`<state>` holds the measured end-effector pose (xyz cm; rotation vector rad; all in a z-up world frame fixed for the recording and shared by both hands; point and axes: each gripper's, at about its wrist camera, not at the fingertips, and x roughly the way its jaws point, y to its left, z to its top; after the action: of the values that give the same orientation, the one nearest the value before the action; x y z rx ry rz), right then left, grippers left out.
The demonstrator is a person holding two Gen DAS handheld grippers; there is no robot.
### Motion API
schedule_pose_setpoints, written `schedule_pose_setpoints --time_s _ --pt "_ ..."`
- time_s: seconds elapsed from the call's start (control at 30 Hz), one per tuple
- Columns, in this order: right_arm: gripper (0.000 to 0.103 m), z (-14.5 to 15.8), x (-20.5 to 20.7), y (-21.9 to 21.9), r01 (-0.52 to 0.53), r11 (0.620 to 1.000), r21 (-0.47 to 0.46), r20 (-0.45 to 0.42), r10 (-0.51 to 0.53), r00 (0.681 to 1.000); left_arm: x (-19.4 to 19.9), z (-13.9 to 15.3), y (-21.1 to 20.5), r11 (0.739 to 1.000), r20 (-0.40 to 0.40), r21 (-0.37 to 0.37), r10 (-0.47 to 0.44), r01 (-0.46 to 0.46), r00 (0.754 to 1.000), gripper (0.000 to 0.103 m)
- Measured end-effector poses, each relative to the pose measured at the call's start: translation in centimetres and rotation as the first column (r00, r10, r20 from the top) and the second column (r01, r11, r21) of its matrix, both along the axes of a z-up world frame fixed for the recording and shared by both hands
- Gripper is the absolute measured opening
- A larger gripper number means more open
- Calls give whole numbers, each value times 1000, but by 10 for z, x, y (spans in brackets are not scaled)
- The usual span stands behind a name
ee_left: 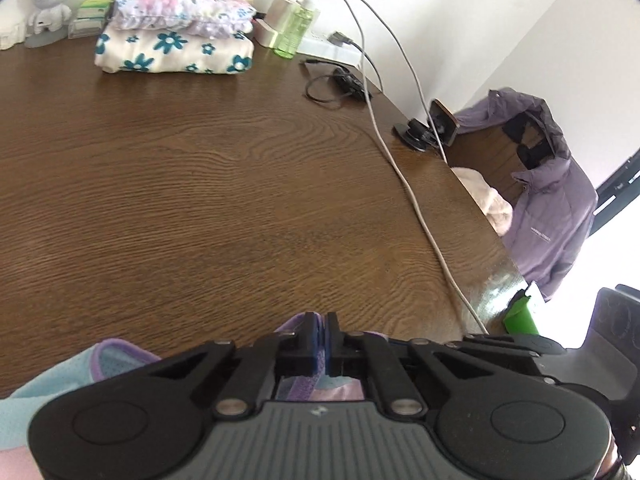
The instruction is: Fold clothes
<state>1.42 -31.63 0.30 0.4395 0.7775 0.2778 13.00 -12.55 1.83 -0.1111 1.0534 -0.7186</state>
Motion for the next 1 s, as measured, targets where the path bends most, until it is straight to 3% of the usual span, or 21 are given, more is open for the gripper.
schedule_pose_setpoints --time_s 0.17,0.27,0.4,0.57,0.67,0.8,0.83,0.9,1.0 --pt "2 0 -9 1 23 999 -27 20 -23 1000 -4 -5 4 999 53 -4 34 -34 998 1" --pt "6 3 -13 1 25 998 -52 28 -24 999 -5 -3 2 1000 72 8 7 -7 997 3" --pt "10 17 -22 -2 28 995 -100 62 -22 998 -16 13 4 1000 135 20 -23 20 991 15" --pt "10 33 -22 16 -69 977 -200 132 96 987 -29 37 9 999 208 35 -35 28 977 18" --pt "9 23 -8 32 -120 959 -257 89 147 985 -40 49 12 997 239 61 -52 38 970 19" --pt "9 14 -6 32 -114 956 -270 64 135 989 -68 62 37 998 265 57 -40 25 964 22" --pt "11 14 -8 30 -109 957 -269 67 132 989 -77 63 48 999 266 45 -21 9 964 24" --pt "12 17 -19 26 -105 956 -272 85 132 988 -96 62 68 999 272 41 4 -16 962 40" --pt "12 26 -46 27 -151 944 -292 114 191 975 -120 54 92 996 274 75 33 -56 961 41"
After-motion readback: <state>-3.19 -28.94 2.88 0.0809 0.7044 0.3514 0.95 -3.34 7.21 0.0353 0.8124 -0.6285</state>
